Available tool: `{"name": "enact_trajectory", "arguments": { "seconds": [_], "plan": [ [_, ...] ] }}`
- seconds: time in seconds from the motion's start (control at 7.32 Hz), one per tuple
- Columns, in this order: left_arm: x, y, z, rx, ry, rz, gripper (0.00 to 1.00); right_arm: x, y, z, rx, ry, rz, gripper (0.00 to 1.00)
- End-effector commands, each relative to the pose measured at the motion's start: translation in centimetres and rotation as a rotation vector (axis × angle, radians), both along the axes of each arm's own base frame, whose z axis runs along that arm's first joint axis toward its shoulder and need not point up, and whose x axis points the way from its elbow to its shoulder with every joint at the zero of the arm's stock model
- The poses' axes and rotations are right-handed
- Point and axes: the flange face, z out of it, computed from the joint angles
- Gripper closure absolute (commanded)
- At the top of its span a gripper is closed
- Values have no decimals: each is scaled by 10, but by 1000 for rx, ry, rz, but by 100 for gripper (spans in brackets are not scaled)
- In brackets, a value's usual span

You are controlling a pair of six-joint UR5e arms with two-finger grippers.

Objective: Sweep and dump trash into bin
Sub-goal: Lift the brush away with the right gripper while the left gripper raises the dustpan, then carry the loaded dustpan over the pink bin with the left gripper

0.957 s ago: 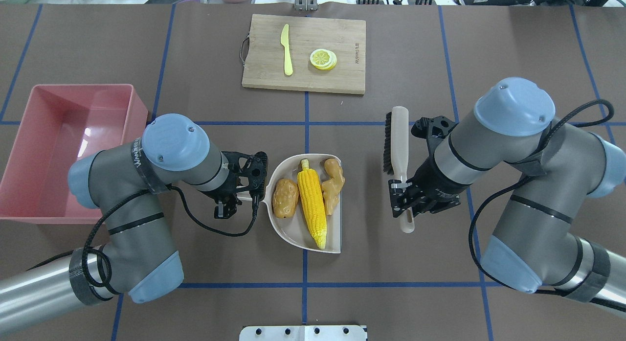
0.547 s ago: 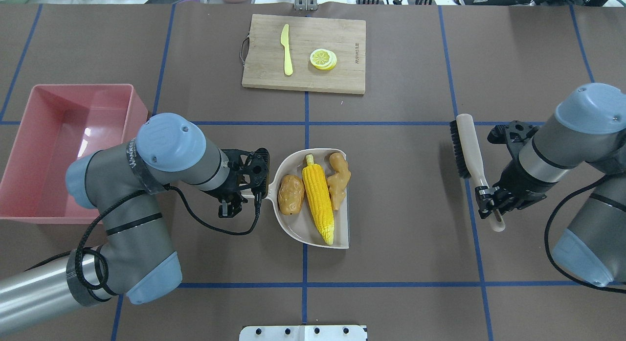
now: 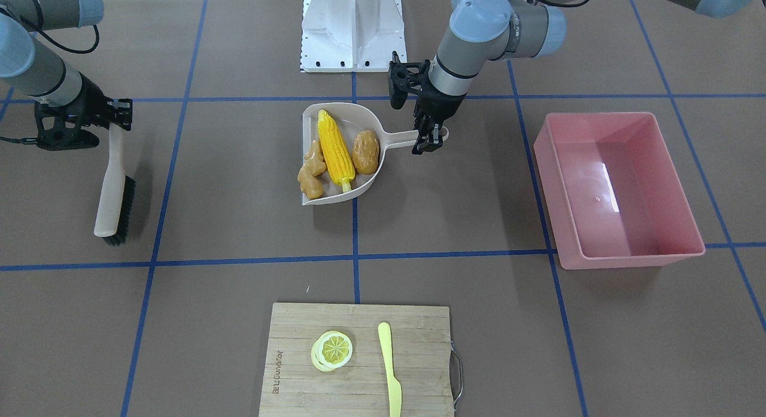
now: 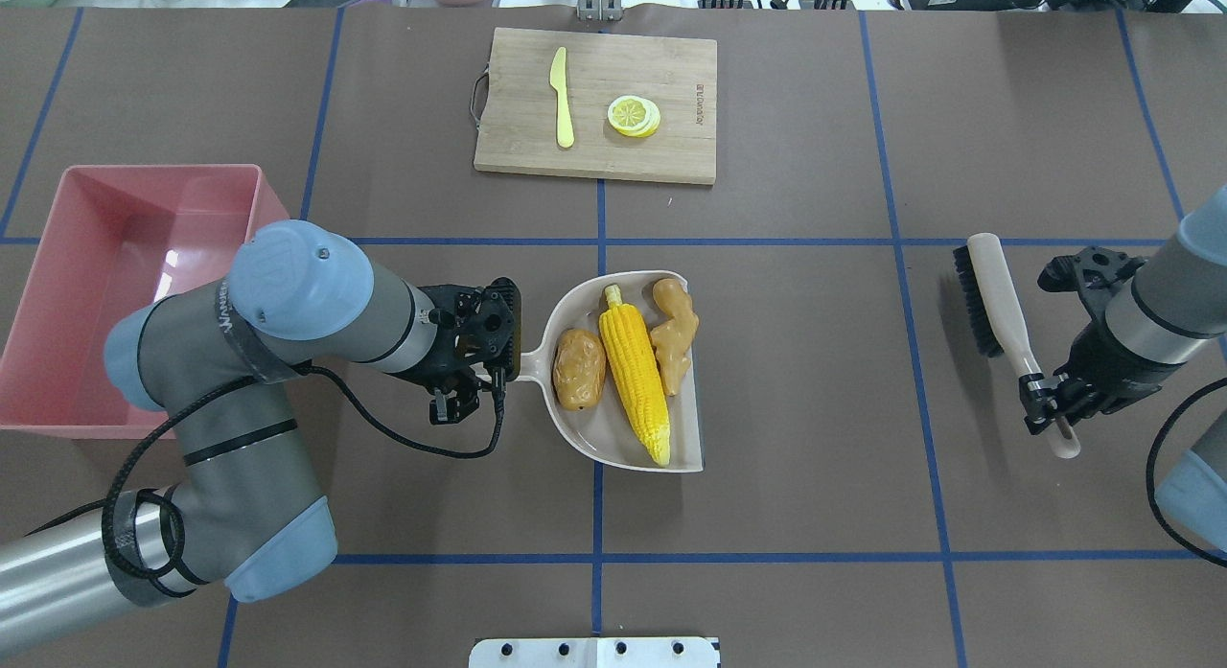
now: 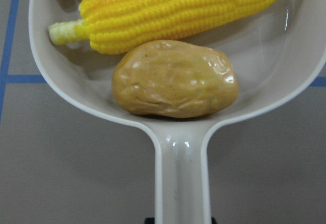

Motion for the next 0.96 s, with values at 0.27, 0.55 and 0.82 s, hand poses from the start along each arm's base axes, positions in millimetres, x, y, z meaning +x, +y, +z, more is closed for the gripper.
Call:
{"name": "enact_trajectory", "arguments": {
  "seconds": [0.27, 0.55, 0.82],
  "plan": [
    [-45, -10, -9, -87, 206, -143, 100, 40, -20, 59, -42, 48, 30, 100],
    [-98, -19, 0, -70, 249, -206, 100, 37, -21, 61, -49, 47, 28, 100],
    [-141, -36, 13, -60, 239, -269, 100, 33, -26, 55, -39, 40, 27, 100]
  ]
}}
